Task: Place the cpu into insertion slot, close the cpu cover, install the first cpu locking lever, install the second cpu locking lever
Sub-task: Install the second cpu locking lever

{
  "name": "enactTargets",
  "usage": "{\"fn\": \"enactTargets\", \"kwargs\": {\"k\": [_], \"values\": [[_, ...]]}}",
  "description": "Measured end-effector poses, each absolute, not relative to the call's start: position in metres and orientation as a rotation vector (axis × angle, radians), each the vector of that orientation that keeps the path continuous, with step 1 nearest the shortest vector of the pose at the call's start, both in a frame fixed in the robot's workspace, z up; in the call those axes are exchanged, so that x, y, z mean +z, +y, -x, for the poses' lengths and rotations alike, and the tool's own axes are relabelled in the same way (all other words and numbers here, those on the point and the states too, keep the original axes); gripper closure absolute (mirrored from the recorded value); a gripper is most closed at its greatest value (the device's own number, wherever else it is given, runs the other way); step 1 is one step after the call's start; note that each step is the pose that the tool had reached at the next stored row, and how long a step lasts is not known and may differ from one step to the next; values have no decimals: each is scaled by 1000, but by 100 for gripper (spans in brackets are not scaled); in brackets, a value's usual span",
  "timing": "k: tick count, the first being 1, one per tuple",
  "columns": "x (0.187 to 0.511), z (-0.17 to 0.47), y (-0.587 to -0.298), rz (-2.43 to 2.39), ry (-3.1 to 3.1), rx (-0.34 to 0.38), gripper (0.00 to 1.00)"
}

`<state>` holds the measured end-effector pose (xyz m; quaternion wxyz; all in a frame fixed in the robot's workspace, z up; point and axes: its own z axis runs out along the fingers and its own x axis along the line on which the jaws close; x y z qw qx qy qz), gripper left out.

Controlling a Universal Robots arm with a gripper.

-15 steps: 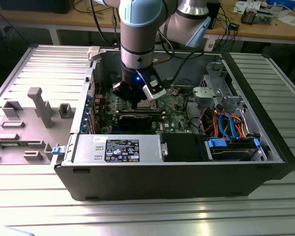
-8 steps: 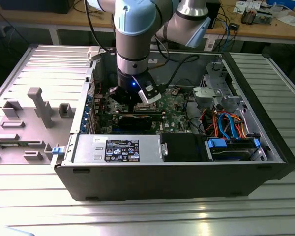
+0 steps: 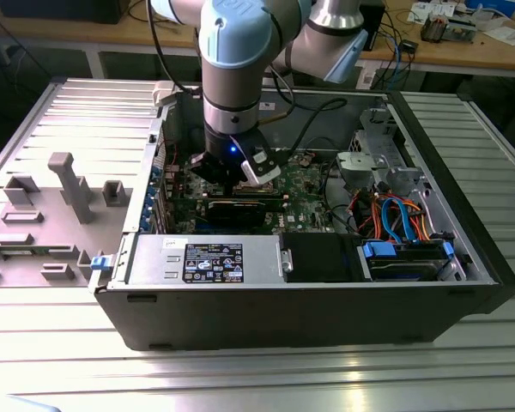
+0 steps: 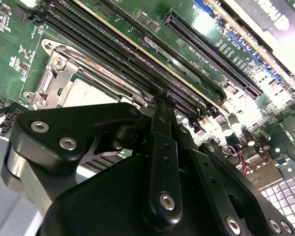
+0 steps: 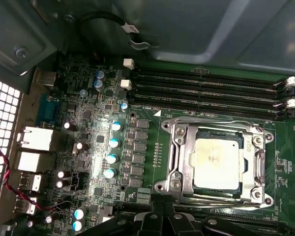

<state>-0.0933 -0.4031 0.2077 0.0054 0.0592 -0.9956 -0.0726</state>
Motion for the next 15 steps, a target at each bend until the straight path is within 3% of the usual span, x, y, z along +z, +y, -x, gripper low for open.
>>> {"fn": "enactTargets", "kwargs": {"k": [15], "values": [[204,96,-400,-185,-3116,-256,89]]}}
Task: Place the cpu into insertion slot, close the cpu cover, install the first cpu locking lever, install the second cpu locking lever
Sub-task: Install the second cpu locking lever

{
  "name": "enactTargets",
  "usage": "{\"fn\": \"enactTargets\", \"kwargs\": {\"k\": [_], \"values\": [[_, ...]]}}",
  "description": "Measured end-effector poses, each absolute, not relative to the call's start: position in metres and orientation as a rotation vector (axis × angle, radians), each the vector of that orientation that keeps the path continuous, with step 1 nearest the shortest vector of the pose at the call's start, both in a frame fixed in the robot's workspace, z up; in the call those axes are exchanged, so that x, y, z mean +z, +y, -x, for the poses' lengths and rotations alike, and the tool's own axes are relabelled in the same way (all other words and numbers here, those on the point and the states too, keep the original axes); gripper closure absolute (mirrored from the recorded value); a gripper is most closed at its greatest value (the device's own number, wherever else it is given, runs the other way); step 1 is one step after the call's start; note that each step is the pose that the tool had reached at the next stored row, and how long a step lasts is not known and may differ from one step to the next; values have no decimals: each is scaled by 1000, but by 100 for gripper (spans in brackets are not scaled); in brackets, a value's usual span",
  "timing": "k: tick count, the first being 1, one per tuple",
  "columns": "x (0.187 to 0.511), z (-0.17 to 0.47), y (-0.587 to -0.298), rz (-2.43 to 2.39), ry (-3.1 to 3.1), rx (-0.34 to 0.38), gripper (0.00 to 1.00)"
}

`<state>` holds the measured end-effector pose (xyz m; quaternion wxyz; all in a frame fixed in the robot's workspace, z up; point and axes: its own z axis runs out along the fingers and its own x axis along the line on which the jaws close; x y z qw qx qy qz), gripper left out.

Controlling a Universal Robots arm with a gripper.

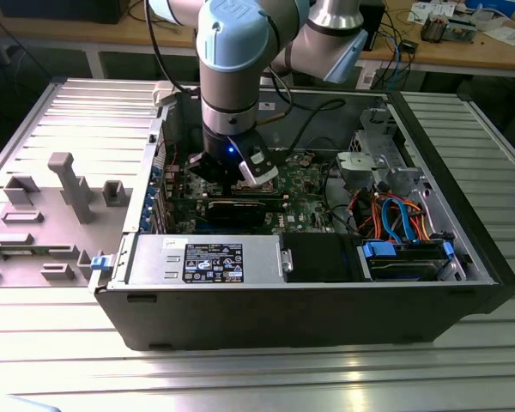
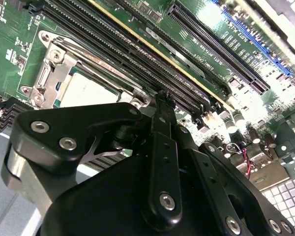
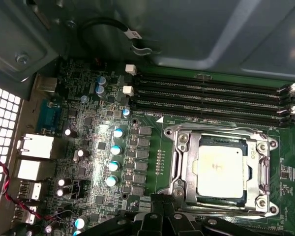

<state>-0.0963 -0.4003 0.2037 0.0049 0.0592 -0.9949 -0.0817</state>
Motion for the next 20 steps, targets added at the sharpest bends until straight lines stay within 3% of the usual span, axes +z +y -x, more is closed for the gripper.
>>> {"fn": "enactTargets", "kwargs": {"k": [20], "values": [[210,96,-413,-183,-3114,-272,89]]}}
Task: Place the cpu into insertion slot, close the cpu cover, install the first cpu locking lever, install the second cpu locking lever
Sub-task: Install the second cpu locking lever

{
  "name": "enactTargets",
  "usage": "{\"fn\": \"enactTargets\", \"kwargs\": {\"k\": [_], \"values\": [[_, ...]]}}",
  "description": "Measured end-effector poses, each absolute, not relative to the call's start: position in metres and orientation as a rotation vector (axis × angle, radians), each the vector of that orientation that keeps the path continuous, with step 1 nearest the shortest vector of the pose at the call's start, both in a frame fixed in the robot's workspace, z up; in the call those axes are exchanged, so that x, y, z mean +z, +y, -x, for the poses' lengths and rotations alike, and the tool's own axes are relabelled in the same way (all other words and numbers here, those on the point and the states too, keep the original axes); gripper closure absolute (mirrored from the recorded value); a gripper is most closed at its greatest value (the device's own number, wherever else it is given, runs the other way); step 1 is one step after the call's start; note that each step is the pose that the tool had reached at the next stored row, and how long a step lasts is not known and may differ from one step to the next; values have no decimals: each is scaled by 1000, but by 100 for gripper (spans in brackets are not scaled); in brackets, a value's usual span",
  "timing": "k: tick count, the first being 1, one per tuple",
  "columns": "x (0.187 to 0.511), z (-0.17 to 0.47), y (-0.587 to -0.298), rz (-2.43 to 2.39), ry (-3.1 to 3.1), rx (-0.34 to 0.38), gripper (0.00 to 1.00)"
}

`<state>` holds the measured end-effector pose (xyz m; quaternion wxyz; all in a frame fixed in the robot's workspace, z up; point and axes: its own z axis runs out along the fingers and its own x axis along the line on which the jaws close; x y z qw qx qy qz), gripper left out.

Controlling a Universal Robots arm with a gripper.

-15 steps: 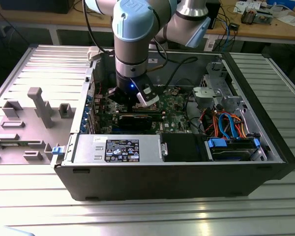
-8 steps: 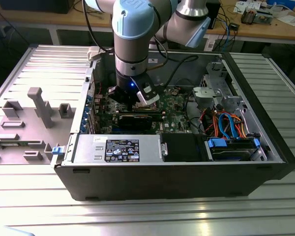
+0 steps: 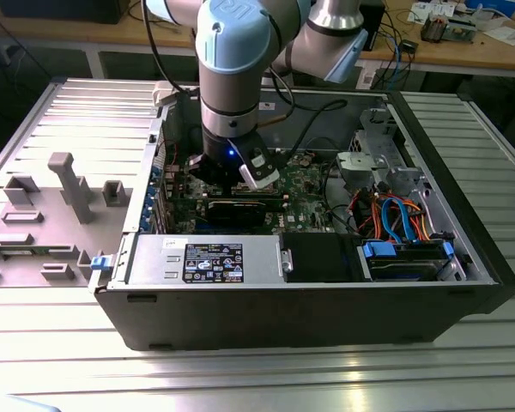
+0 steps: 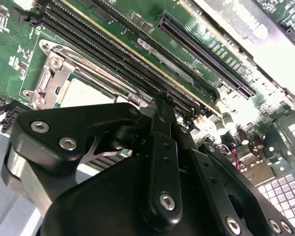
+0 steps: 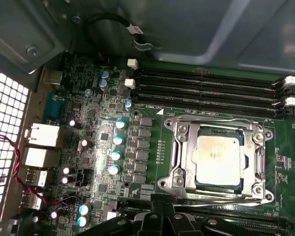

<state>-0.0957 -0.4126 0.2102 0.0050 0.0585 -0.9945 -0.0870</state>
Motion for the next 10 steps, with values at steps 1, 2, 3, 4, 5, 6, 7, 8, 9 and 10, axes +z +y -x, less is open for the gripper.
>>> {"fn": "enactTargets", "kwargs": {"k": [1,2,3,4,5,6,7,8,9,10], "values": [[210,96,-413,-183,-3114,-282,89],[210,96,-413,-184,-3113,-294,89],[210,96,-413,-184,-3113,-302,89],[209,96,-413,-184,-3111,-327,89],[208,96,-413,-184,-3110,-343,89],[207,96,-413,-184,-3109,-353,89],[207,96,-413,-184,-3109,-358,89],[206,96,-413,-184,-3108,-372,89],[205,96,-413,-184,-3107,-381,89],[205,96,-414,-184,-3107,-384,89]]}}
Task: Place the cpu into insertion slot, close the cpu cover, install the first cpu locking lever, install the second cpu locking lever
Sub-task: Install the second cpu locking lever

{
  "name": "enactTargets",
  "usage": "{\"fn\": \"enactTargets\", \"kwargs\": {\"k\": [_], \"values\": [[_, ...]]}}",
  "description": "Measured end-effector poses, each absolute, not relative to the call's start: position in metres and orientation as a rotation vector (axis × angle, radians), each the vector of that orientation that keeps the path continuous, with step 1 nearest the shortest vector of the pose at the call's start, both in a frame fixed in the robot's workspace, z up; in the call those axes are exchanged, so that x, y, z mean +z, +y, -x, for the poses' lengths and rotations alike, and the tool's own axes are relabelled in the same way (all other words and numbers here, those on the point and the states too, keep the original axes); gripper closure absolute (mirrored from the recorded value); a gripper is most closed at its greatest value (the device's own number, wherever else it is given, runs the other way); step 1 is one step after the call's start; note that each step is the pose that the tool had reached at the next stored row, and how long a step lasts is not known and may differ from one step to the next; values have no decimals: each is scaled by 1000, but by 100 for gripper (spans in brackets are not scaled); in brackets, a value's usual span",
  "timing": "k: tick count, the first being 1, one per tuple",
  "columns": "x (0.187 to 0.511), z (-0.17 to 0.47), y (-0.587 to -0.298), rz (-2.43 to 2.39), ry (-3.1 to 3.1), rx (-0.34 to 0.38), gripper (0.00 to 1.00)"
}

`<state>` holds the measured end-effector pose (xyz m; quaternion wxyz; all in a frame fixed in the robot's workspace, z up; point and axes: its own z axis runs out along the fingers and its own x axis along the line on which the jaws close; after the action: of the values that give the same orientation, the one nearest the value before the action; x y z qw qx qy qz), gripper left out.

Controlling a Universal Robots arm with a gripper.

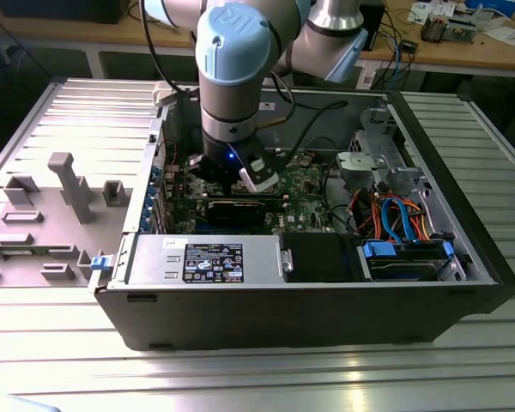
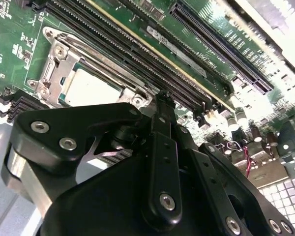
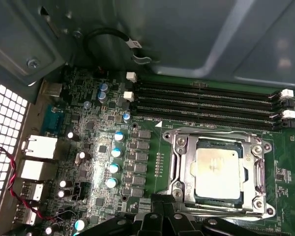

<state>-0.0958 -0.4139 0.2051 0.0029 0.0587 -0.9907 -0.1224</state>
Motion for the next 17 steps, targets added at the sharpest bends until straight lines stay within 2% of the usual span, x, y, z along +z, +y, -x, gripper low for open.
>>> {"fn": "enactTargets", "kwargs": {"k": [7,17], "values": [[203,96,-424,-184,-3102,-433,89],[199,99,-422,-185,-3101,-446,89]]}}
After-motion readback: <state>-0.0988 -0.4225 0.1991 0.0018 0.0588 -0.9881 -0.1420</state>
